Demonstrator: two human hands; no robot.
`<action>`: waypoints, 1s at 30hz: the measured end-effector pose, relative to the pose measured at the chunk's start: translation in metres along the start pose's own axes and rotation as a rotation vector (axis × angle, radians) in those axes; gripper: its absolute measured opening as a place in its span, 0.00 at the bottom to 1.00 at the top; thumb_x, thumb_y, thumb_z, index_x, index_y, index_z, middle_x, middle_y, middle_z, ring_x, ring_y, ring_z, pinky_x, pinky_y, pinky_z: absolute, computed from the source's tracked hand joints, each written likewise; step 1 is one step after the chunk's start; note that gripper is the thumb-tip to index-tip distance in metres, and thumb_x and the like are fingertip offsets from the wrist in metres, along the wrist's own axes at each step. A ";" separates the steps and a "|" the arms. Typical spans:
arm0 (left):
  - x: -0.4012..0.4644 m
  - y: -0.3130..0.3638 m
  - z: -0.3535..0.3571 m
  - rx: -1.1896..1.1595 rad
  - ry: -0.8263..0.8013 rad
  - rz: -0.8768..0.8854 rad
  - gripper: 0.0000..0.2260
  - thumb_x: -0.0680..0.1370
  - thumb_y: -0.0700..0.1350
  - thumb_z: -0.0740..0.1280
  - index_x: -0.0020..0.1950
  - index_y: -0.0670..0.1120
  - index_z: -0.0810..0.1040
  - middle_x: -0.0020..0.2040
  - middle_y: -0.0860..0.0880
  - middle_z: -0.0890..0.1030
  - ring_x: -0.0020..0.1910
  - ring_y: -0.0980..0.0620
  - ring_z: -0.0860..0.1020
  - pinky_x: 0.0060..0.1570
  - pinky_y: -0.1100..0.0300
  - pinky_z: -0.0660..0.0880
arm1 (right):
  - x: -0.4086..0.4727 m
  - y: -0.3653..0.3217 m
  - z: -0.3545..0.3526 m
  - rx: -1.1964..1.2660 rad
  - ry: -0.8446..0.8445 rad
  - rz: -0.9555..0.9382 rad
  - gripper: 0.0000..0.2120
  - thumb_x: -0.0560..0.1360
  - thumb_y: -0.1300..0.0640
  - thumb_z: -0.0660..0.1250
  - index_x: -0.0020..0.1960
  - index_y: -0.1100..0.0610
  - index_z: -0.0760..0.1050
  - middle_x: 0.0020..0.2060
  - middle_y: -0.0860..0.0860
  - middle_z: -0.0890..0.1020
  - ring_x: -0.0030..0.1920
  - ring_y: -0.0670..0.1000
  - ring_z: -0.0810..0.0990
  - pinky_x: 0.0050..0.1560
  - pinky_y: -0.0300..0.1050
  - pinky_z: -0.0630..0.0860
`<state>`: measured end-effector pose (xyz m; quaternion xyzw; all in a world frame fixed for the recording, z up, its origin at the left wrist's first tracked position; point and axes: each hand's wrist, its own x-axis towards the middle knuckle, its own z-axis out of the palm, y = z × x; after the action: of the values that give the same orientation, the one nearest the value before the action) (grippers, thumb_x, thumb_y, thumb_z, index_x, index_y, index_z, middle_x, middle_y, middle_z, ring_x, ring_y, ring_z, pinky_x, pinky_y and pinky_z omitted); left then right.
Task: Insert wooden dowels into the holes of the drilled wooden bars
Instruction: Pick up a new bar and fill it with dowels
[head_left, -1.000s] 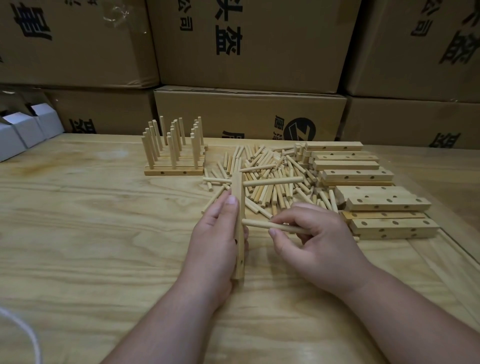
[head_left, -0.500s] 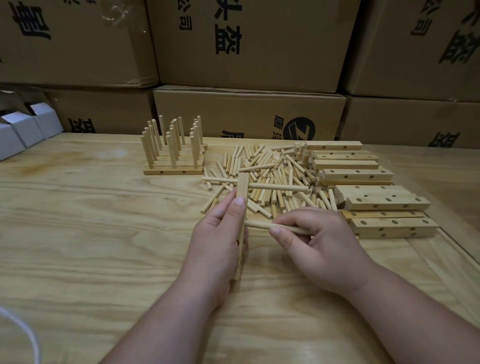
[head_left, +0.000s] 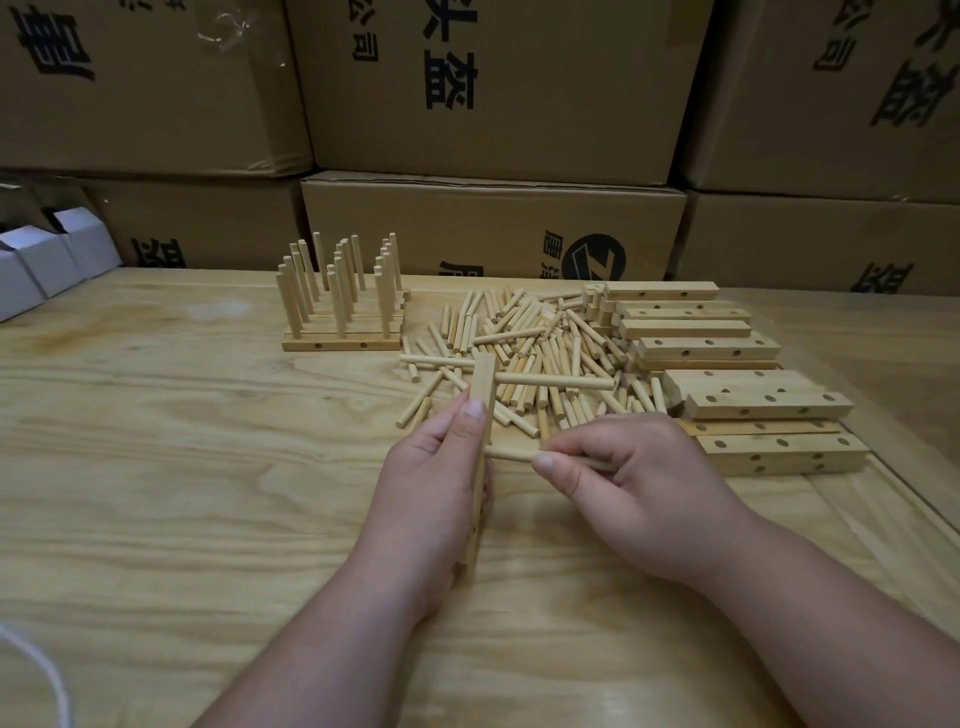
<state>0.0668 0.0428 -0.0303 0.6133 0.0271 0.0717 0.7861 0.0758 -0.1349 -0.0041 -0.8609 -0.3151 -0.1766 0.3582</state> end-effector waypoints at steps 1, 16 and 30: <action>0.000 0.000 0.000 -0.004 -0.003 0.001 0.13 0.82 0.54 0.65 0.62 0.54 0.84 0.33 0.51 0.75 0.30 0.56 0.72 0.29 0.64 0.72 | 0.000 0.000 0.000 -0.010 -0.008 0.006 0.14 0.78 0.47 0.67 0.43 0.54 0.85 0.32 0.48 0.83 0.34 0.47 0.81 0.36 0.48 0.75; 0.004 0.001 0.000 -0.175 0.088 -0.048 0.08 0.83 0.49 0.66 0.59 0.57 0.82 0.33 0.51 0.79 0.31 0.55 0.75 0.28 0.61 0.73 | -0.002 0.004 0.011 0.067 0.166 0.115 0.14 0.77 0.40 0.65 0.52 0.48 0.83 0.37 0.44 0.81 0.38 0.47 0.79 0.36 0.41 0.75; 0.007 0.006 -0.001 -0.351 0.187 -0.090 0.12 0.86 0.46 0.59 0.47 0.43 0.75 0.35 0.47 0.74 0.28 0.52 0.70 0.27 0.59 0.68 | 0.002 0.012 0.020 -0.492 -0.287 0.225 0.29 0.79 0.38 0.46 0.77 0.43 0.64 0.77 0.35 0.62 0.80 0.42 0.48 0.73 0.60 0.28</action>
<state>0.0733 0.0462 -0.0242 0.4557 0.1143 0.0967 0.8775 0.0866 -0.1254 -0.0227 -0.9674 -0.2131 -0.0832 0.1082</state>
